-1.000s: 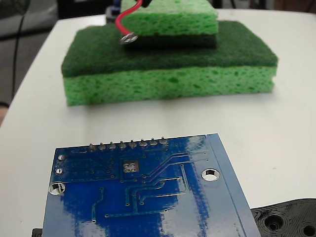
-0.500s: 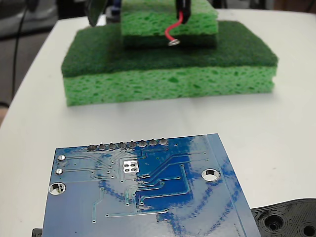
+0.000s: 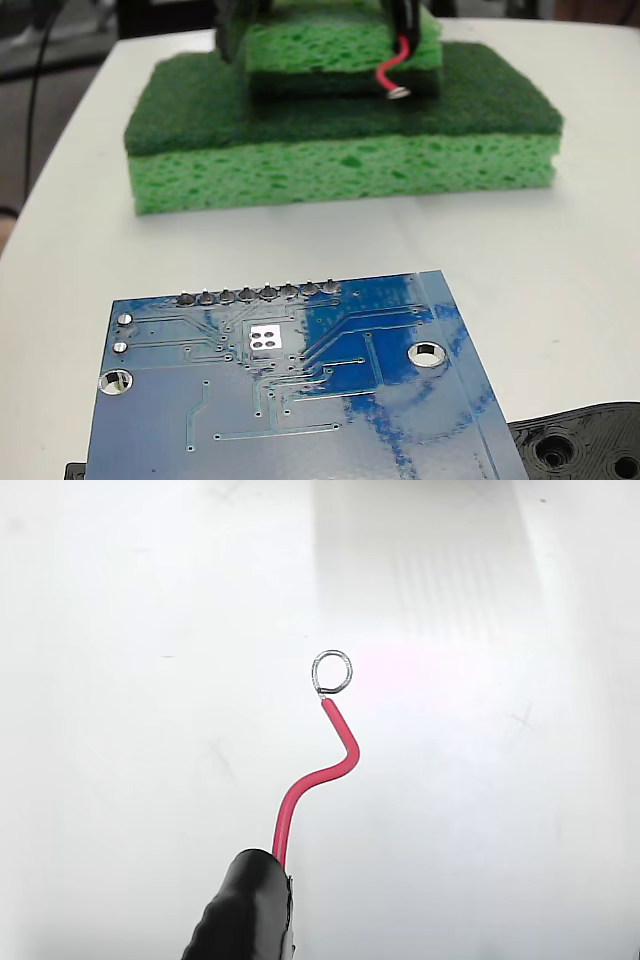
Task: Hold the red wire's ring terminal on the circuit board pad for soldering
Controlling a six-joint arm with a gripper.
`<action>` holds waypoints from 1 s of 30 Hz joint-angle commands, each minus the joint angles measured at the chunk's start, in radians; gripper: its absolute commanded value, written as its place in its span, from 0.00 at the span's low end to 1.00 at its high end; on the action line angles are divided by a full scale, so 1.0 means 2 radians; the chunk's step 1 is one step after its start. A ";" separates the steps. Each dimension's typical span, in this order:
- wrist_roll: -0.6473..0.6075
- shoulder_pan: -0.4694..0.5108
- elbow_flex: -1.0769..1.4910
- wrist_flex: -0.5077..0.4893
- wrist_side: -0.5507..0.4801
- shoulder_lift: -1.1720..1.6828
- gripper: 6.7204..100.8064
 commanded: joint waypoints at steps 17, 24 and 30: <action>0.000 0.002 0.051 0.054 0.011 0.147 0.99; -0.003 -0.001 0.051 0.054 0.009 0.147 0.99; -0.005 -0.001 0.051 0.054 0.005 0.147 0.99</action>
